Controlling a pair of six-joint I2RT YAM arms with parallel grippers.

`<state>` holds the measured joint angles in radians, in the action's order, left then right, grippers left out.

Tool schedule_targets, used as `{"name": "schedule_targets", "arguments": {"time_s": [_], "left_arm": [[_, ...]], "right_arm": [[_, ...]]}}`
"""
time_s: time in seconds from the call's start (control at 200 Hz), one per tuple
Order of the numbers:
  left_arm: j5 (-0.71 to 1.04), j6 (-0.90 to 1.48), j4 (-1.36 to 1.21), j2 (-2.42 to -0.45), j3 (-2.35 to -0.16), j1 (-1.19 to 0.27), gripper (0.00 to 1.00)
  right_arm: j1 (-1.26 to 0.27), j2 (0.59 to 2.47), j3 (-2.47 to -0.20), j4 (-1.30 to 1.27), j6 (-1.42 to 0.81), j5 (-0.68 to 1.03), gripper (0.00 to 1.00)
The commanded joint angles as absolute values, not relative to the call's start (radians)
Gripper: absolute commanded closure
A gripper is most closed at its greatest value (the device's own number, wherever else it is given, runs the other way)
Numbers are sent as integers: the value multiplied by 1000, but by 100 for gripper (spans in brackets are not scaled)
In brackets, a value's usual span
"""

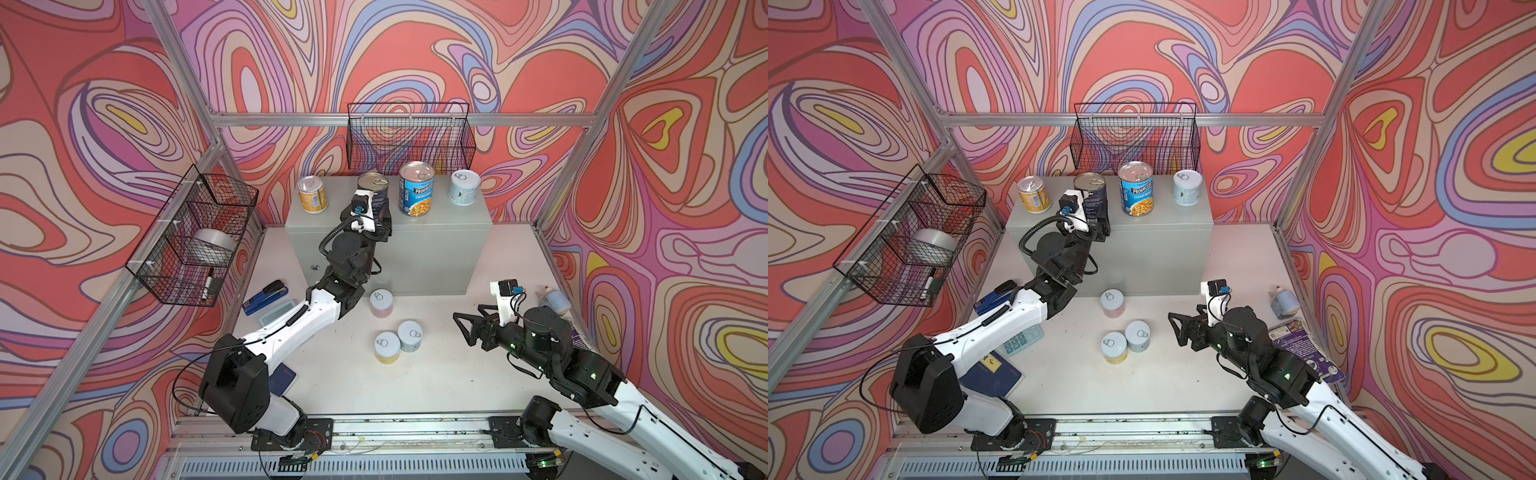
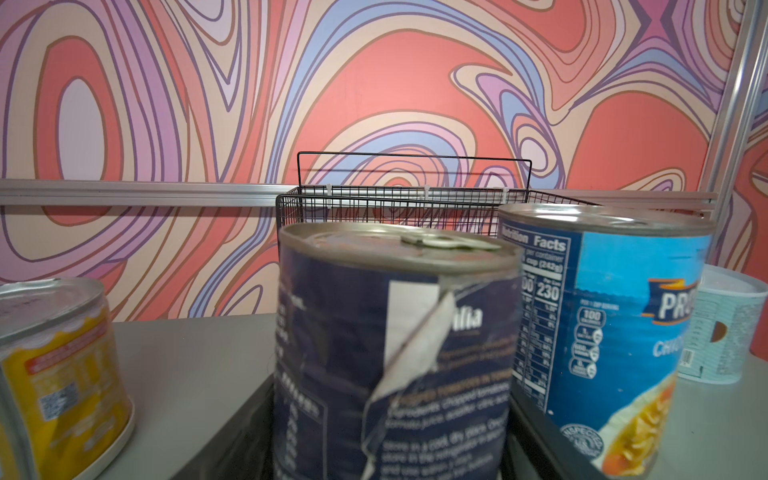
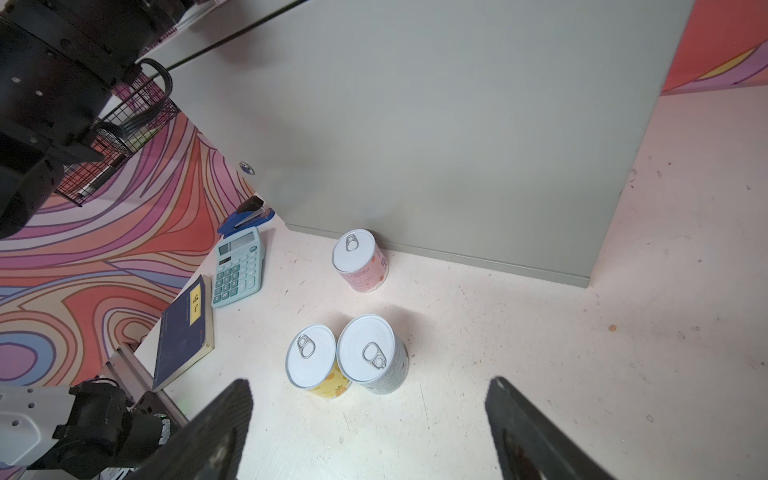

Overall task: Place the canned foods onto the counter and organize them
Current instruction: 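Raise the tomato can with the left gripper onto the cabinet top beside the blue can, then open the left gripper and release the tomato can on the cabinet top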

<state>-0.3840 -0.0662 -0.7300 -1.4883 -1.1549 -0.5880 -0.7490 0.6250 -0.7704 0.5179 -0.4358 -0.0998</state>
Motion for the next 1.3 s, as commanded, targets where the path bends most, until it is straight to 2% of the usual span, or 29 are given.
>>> {"name": "schedule_targets", "arguments": {"time_s": [0.0, 0.576, 0.806, 1.137, 1.172, 1.187, 1.232, 1.292], "left_arm": [[-371, -39, -756, -1511, -1198, -575, 70], [-360, 7, -712, -1528, -1172, -574, 68], [-365, 9, -707, -1531, -1169, -574, 63], [-354, -3, -703, -1515, -1149, -574, 24], [-350, -1, -701, -1513, -1146, -574, 18], [-348, -1, -700, -1514, -1146, -574, 11], [-340, -5, -693, -1511, -1145, -574, 1], [-336, -7, -681, -1509, -1146, -575, 0]], "right_arm": [[-747, 610, -779, 530, -443, -119, 9], [-747, 622, -762, 509, -437, -111, 9], [-747, 627, -767, 510, -429, -98, 9], [-747, 634, -770, 502, -428, -90, 9], [-747, 635, -767, 500, -429, -92, 9], [-747, 635, -766, 499, -429, -92, 9], [-747, 635, -764, 496, -431, -91, 9], [-747, 637, -761, 491, -430, -87, 10]]}}
